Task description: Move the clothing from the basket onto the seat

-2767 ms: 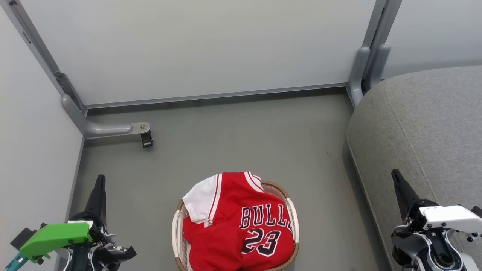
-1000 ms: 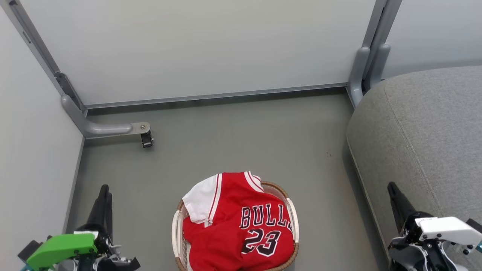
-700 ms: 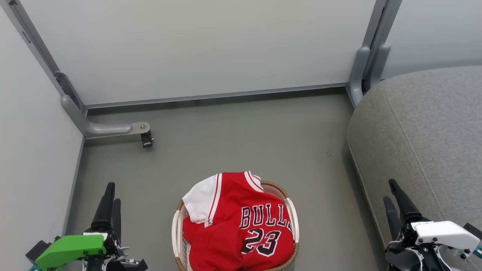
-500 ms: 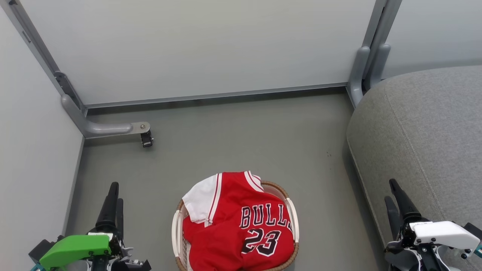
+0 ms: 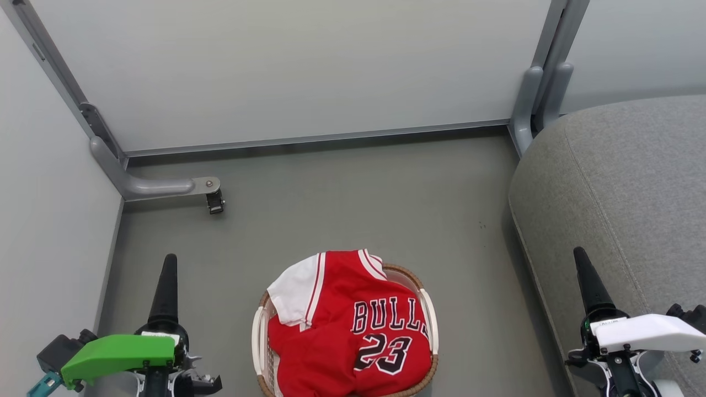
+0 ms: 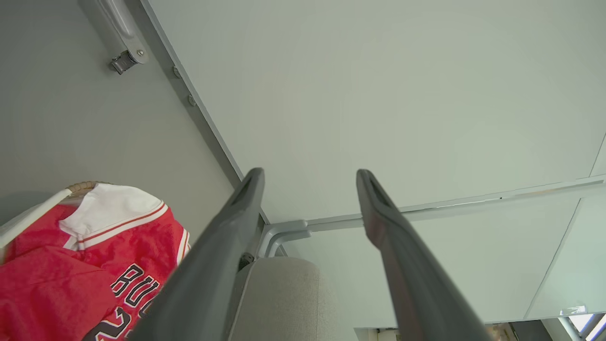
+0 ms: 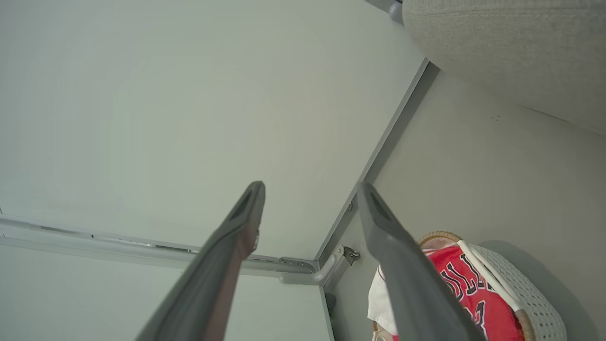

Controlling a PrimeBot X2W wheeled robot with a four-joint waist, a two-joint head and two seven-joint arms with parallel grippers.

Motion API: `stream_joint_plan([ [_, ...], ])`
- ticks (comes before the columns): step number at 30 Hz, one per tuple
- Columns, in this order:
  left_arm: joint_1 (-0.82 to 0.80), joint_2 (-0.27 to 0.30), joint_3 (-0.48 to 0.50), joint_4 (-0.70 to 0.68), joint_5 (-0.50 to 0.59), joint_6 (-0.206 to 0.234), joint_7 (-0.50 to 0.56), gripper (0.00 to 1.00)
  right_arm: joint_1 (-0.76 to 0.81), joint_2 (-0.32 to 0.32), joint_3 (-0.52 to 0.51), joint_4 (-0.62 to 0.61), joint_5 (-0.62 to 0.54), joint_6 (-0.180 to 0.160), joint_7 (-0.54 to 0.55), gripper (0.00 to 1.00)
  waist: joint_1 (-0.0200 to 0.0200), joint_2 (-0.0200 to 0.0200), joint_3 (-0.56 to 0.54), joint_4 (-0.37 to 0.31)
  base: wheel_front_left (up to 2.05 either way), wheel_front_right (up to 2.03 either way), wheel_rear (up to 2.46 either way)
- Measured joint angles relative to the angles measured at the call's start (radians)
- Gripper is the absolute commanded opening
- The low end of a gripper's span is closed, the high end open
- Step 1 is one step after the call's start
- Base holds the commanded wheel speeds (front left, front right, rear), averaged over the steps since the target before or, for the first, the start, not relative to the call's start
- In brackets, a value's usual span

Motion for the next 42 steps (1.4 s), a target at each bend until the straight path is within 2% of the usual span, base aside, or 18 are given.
stream_joint_plan([
  [8,0.001,0.000,-0.023,-0.037,0.152,0.025,-0.030,1.00,0.009,-0.001,0.012,-0.020,-0.128,0.000,-0.029,1.00,0.0000,0.0000,0.001,0.001,0.00,0.00,0.00],
  [24,0.011,0.001,-0.105,-0.067,0.522,0.081,-0.081,1.00,0.024,-0.003,0.044,-0.068,-0.465,0.000,-0.082,1.00,0.0000,0.0000,0.003,0.003,0.00,0.00,0.00],
  [42,0.021,0.002,-0.161,-0.042,0.774,0.119,-0.132,1.00,0.032,-0.005,0.084,-0.044,-0.755,0.000,-0.130,1.00,0.0000,0.0000,0.004,0.006,0.00,0.00,0.00],
])
